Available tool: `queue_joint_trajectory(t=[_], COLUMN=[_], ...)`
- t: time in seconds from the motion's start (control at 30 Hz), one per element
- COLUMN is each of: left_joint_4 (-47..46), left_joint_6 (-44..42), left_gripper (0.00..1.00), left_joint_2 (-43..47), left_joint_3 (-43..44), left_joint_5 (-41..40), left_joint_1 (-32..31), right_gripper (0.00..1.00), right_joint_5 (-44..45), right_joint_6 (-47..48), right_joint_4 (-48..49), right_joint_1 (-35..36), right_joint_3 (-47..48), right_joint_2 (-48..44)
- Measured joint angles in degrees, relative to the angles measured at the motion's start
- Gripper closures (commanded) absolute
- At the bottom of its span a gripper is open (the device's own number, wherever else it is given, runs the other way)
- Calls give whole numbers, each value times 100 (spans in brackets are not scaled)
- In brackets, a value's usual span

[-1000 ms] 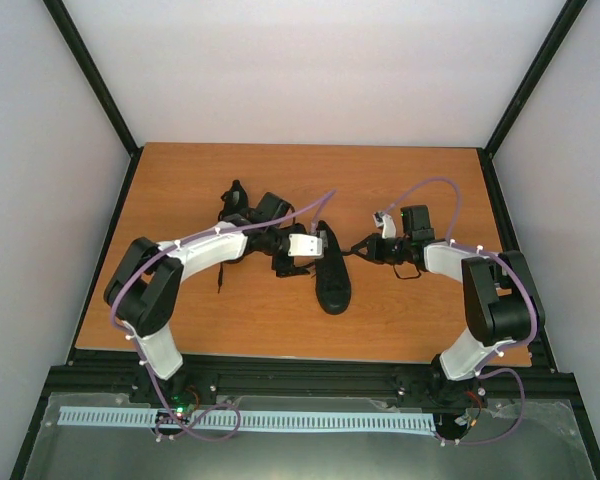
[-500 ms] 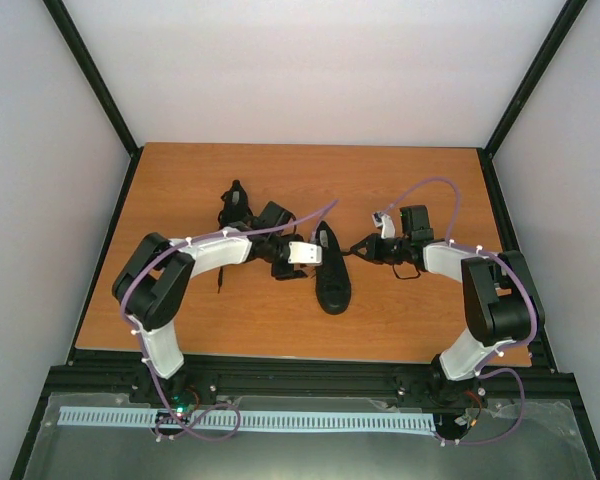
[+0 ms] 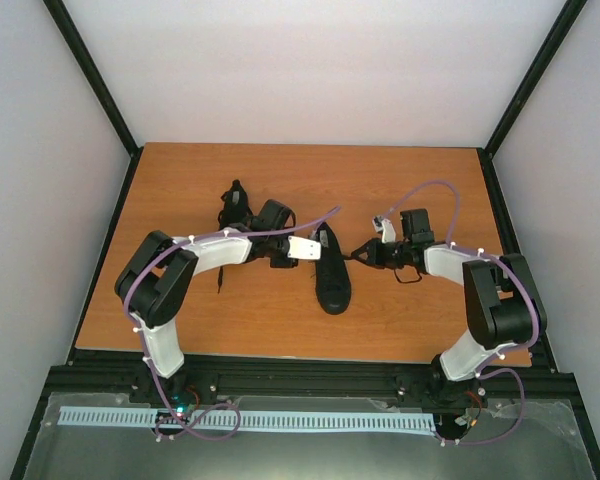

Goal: Tie the shoes
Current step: Tie the shoelace on the shoe.

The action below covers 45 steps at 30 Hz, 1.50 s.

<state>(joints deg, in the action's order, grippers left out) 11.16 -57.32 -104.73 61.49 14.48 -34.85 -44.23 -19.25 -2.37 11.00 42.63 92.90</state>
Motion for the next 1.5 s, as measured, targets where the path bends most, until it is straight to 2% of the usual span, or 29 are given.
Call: queue_joint_trajectory(t=[0.3,0.6,0.63,0.67,0.7,0.73,0.77,1.0,1.07,1.13,1.27,1.37,1.5], left_joint_4=[-688,-835,-839,-833,-811,-767,-695,92,203,238,225,317,575], left_joint_6=[-450,-634,-640,-651,-671,-702,-721,-787,-782,-741,-584,-518,-420], left_gripper=[99,98,84,57,38,30,27,26,31,39,50,49,41], left_joint_2=[-118,-284,-284,-284,-284,-282,-273,385,634,798,785,691,590], left_joint_3=[0,0,0,0,0,2,2,2,2,2,-2,-4,-7], left_joint_5=[-275,-260,-247,-221,-175,-94,-9,675,813,951,1062,1198,1423], left_joint_1=[212,260,269,278,282,289,289,173,96,7,-111,-160,-168], right_gripper=[97,97,97,97,97,97,97,97,97,97,97,97,97], right_joint_5=[-17,-17,-17,-20,-31,-39,-44,-70,-83,-87,-98,-103,-107], right_joint_6=[109,188,195,199,203,208,208,236,243,251,256,256,254], right_joint_4=[-179,-197,-201,-201,-208,-214,-221,-212,-212,-212,-214,-216,-212], right_joint_1=[0,0,0,0,2,2,2,68,101,129,179,195,195], right_joint_3=[-168,-166,-166,-164,-153,-133,-87,378,466,525,586,586,588], right_joint_2=[-42,-42,-42,-42,-33,-15,17,278,315,345,396,396,396])
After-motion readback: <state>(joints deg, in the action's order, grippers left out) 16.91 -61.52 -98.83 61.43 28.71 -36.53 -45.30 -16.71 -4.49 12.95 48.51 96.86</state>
